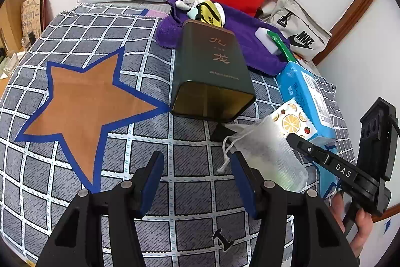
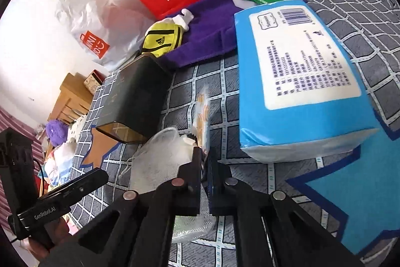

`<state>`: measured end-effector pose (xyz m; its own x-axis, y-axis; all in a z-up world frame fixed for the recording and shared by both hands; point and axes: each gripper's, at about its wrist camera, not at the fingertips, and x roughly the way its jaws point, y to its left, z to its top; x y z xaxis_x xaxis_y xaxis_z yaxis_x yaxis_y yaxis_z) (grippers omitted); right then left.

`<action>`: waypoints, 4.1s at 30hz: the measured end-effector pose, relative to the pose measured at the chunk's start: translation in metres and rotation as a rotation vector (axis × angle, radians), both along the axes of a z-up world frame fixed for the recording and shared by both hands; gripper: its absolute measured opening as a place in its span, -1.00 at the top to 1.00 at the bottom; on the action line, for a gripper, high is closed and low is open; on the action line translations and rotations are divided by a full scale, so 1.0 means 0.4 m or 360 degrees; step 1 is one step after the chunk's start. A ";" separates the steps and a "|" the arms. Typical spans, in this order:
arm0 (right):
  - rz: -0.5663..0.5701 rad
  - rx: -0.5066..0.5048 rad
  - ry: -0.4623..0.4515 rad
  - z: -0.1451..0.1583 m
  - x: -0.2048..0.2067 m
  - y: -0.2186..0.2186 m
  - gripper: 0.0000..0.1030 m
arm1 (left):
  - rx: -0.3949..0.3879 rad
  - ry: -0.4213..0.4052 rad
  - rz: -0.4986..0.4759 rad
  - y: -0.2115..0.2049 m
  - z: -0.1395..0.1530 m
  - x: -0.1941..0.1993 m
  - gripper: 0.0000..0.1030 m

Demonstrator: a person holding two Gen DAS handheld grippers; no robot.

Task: Organize soft objects

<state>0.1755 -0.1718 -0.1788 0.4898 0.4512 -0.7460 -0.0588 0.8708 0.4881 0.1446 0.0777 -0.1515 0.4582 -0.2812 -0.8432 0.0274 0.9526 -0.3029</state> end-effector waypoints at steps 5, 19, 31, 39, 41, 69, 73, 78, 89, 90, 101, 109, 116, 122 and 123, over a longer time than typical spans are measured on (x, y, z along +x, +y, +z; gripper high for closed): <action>0.0023 -0.0087 -0.0100 0.046 -0.045 -0.014 0.92 | 0.0012 0.0003 -0.0009 -0.019 0.001 -0.002 -0.04; 0.0188 -0.0446 -0.0179 0.050 -0.195 -0.169 0.92 | -0.0035 0.0093 -0.0171 -0.199 -0.043 -0.011 -0.04; 0.0205 -0.0411 -0.0221 0.013 -0.198 -0.186 0.87 | 0.0217 -0.0028 -0.0135 -0.150 0.018 -0.045 0.84; 0.0198 -0.0407 -0.0214 0.007 -0.193 -0.191 0.83 | 0.0330 0.0052 -0.0005 -0.046 -0.019 -0.059 0.84; 0.0193 -0.0421 -0.0218 0.008 -0.189 -0.188 0.82 | 0.0330 0.0073 -0.0012 -0.053 -0.034 -0.050 0.83; 0.0282 -0.0419 -0.0392 0.133 -0.172 -0.153 0.92 | 0.0148 -0.0210 -0.0020 -0.043 0.072 -0.041 0.94; 0.0292 -0.0435 -0.0402 0.153 -0.166 -0.144 0.92 | 0.0140 -0.0244 -0.0027 -0.050 0.097 -0.044 0.95; 0.0304 -0.0435 -0.0416 0.180 -0.153 -0.134 0.92 | 0.0134 -0.0290 -0.0035 -0.055 0.138 -0.042 0.95; 0.0305 -0.0414 -0.0421 0.231 -0.086 -0.136 0.91 | 0.0114 -0.0323 -0.0004 -0.049 0.206 0.000 0.95; 0.0301 -0.0430 -0.0429 0.237 -0.078 -0.135 0.91 | 0.0113 -0.0326 -0.0001 -0.049 0.212 0.006 0.95; 0.0294 -0.0456 -0.0417 0.280 0.060 -0.120 0.91 | 0.0084 -0.0380 -0.0024 -0.067 0.278 0.112 0.95; 0.0305 -0.0466 -0.0371 0.264 0.192 -0.105 0.91 | 0.0081 -0.0386 -0.0033 -0.079 0.286 0.215 0.95; 0.0332 -0.0470 -0.0397 0.266 0.302 -0.084 0.91 | 0.0059 -0.0350 -0.0019 -0.081 0.269 0.310 0.95; 0.0391 -0.0467 -0.0379 0.252 0.391 -0.068 0.90 | 0.0060 -0.0358 -0.0032 -0.091 0.275 0.381 0.95; 0.0394 -0.0464 -0.0374 0.247 0.402 -0.067 0.90 | 0.0055 -0.0358 -0.0032 -0.092 0.276 0.393 0.95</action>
<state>0.3364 -0.1985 -0.0801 0.5648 0.3636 -0.7408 -0.3628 0.9157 0.1728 0.3018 0.0408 -0.0412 0.6303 -0.2649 -0.7297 0.1097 0.9609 -0.2541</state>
